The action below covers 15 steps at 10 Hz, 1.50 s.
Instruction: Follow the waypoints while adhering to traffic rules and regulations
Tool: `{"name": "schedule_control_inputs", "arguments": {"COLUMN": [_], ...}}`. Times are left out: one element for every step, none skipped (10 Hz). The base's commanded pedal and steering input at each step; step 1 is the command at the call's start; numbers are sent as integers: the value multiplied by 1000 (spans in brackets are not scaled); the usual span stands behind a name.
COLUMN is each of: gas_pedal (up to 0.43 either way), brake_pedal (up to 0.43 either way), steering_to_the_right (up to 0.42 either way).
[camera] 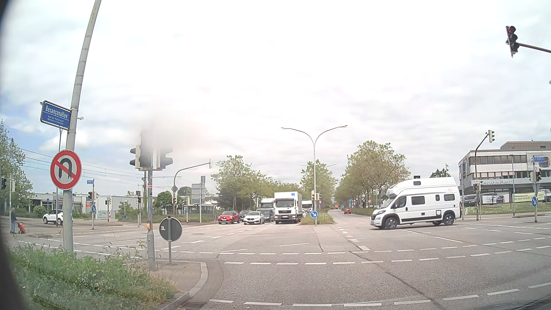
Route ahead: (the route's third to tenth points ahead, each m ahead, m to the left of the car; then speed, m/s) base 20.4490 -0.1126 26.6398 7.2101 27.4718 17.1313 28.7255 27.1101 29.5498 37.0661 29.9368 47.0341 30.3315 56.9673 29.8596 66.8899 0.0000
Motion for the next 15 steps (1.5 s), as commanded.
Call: {"name": "schedule_control_inputs", "arguments": {"gas_pedal": [0, 0, 0, 0, 0, 0, 0, 0, 0, 0, 0, 0, 0, 0, 0], "brake_pedal": [280, 287, 280, 280, 280, 280, 280, 280, 280, 280, 280, 280, 280, 280, 280], "steering_to_the_right": [-6, -6, -6, -6, -6, -5, -6, -6, -6, -6, -6, -6, -6, -6, -6]}}
